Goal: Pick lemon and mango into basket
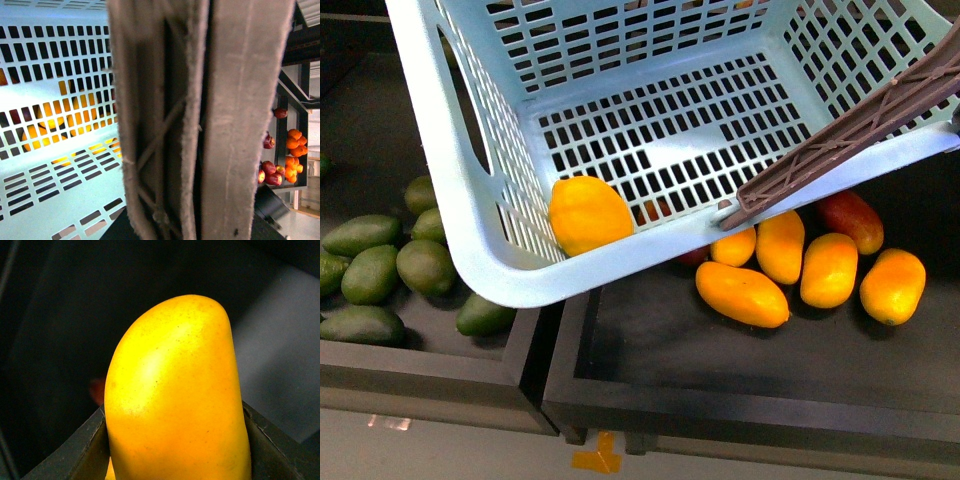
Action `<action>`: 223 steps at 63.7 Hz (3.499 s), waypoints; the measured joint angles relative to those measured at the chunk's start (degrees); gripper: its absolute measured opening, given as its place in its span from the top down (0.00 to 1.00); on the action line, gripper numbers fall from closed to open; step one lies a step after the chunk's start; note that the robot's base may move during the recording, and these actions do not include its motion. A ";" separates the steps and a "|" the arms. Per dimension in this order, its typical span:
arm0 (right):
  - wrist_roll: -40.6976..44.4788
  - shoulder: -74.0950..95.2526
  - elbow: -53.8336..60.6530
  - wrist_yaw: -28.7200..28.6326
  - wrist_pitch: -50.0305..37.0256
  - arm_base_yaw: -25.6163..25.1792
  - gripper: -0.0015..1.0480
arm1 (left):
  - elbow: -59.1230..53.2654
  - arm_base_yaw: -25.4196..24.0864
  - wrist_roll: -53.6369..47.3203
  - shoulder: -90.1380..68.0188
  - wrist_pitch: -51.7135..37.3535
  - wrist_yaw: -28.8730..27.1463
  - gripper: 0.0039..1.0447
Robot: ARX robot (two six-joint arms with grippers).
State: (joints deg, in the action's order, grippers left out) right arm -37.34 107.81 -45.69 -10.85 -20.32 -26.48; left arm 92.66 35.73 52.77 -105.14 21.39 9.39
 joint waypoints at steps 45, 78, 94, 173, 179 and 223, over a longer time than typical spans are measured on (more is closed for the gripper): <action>14.84 -34.38 1.33 21.88 0.74 37.16 0.41 | 0.00 0.00 0.04 0.00 0.00 0.15 0.84; 16.13 -17.38 -9.90 26.29 4.57 44.39 0.20 | 0.00 0.00 0.04 0.00 0.00 -0.04 0.84; 12.26 -20.02 -9.31 26.95 6.14 41.94 0.08 | -0.02 0.00 0.02 -0.22 0.02 -0.20 0.84; 37.00 -69.46 41.20 10.99 -12.98 26.67 0.98 | -0.02 0.04 -0.04 -0.20 0.02 -0.17 0.84; 37.00 -73.11 42.34 10.99 -10.47 26.67 0.98 | -0.02 0.04 -0.02 -0.22 0.02 -0.17 0.84; 37.03 -93.00 44.70 10.93 5.49 26.67 0.98 | -0.02 0.04 -0.02 -0.20 0.02 -0.15 0.84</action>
State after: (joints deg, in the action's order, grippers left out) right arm -0.32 14.81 -0.99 0.08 -14.83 0.19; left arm 92.64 35.77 52.75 -105.34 21.41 9.23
